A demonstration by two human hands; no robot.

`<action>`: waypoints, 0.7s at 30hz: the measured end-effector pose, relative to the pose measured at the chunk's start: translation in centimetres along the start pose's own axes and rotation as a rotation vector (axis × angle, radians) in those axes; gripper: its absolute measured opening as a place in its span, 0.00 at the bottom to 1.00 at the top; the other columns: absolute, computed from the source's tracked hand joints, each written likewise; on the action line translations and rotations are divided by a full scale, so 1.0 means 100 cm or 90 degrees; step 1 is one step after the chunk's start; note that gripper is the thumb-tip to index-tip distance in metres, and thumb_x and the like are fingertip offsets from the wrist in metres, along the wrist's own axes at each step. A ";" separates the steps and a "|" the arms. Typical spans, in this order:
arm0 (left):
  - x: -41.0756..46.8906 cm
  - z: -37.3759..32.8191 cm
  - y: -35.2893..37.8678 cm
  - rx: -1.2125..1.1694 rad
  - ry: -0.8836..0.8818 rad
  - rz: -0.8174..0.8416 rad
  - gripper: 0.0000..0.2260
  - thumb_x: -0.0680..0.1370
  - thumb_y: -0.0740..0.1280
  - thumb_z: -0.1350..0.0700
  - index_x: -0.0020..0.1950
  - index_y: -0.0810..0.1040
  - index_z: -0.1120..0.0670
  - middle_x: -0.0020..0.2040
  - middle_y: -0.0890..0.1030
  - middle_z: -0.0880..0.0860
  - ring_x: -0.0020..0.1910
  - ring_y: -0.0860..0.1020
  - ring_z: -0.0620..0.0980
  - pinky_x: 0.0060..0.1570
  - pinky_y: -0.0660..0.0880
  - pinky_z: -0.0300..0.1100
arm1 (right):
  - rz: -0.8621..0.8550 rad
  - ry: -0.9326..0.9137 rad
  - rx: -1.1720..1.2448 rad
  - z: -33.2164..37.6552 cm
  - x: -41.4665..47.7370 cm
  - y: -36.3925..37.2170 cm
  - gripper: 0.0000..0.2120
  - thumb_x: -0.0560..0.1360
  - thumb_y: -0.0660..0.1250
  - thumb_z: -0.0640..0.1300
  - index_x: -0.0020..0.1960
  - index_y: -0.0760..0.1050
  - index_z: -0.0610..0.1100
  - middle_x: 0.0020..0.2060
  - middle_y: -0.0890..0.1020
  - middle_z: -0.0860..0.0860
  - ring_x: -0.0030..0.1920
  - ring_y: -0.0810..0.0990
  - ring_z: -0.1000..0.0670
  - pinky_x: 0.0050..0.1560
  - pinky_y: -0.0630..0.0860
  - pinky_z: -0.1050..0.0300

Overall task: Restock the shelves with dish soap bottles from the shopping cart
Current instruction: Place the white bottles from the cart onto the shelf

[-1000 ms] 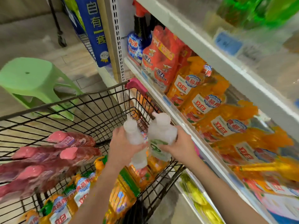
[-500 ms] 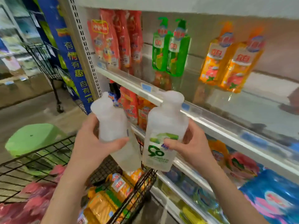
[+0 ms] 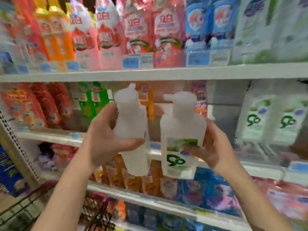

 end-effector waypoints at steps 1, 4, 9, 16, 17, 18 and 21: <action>0.007 -0.007 0.014 -0.015 0.021 0.022 0.29 0.54 0.76 0.47 0.54 0.74 0.44 0.48 0.82 0.38 0.46 0.79 0.35 0.42 0.74 0.29 | -0.019 -0.008 -0.013 0.004 -0.004 -0.017 0.32 0.52 0.81 0.59 0.54 0.76 0.68 0.50 0.82 0.63 0.53 0.80 0.61 0.50 0.76 0.65; 0.026 -0.022 0.053 -0.061 0.061 0.076 0.30 0.54 0.77 0.48 0.54 0.74 0.42 0.50 0.82 0.41 0.48 0.79 0.38 0.46 0.75 0.32 | -0.084 -0.022 -0.077 0.019 -0.018 -0.063 0.31 0.57 0.79 0.47 0.57 0.73 0.57 0.49 0.82 0.64 0.51 0.80 0.63 0.49 0.74 0.70; 0.052 -0.039 0.118 -0.088 0.115 0.178 0.33 0.54 0.79 0.47 0.56 0.71 0.36 0.54 0.79 0.41 0.54 0.77 0.38 0.48 0.75 0.32 | -0.176 -0.024 -0.152 0.036 -0.035 -0.123 0.29 0.62 0.79 0.37 0.57 0.71 0.54 0.48 0.82 0.65 0.50 0.80 0.64 0.48 0.74 0.71; 0.082 -0.056 0.194 -0.130 0.175 0.314 0.37 0.58 0.81 0.54 0.61 0.67 0.35 0.59 0.75 0.42 0.58 0.74 0.39 0.55 0.77 0.44 | -0.249 -0.027 -0.231 0.033 -0.050 -0.186 0.30 0.60 0.80 0.47 0.58 0.75 0.63 0.56 0.81 0.55 0.59 0.79 0.53 0.56 0.77 0.57; 0.085 -0.057 0.203 -0.143 0.182 0.330 0.38 0.58 0.80 0.53 0.60 0.66 0.32 0.61 0.74 0.43 0.59 0.74 0.41 0.56 0.77 0.48 | -0.254 -0.020 -0.243 0.030 -0.050 -0.194 0.29 0.60 0.79 0.49 0.58 0.75 0.63 0.56 0.80 0.55 0.59 0.78 0.51 0.57 0.77 0.56; 0.087 -0.058 0.212 -0.148 0.192 0.343 0.39 0.57 0.80 0.52 0.60 0.65 0.29 0.61 0.74 0.43 0.61 0.74 0.41 0.56 0.77 0.48 | -0.256 -0.010 -0.258 0.027 -0.051 -0.201 0.30 0.59 0.79 0.52 0.59 0.74 0.63 0.57 0.80 0.55 0.60 0.77 0.51 0.59 0.76 0.54; 0.092 -0.058 0.235 -0.152 0.233 0.371 0.37 0.57 0.77 0.47 0.59 0.64 0.28 0.62 0.72 0.43 0.61 0.72 0.37 0.60 0.73 0.38 | -0.266 0.027 -0.313 0.014 -0.051 -0.222 0.32 0.58 0.77 0.64 0.60 0.73 0.64 0.58 0.78 0.58 0.62 0.75 0.51 0.62 0.74 0.50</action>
Point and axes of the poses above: each hand's wrist, its own x-axis towards the middle knuckle, its own y-axis out of the palm, z = x × y, the point moved 8 cm from there along x, towards the middle knuckle
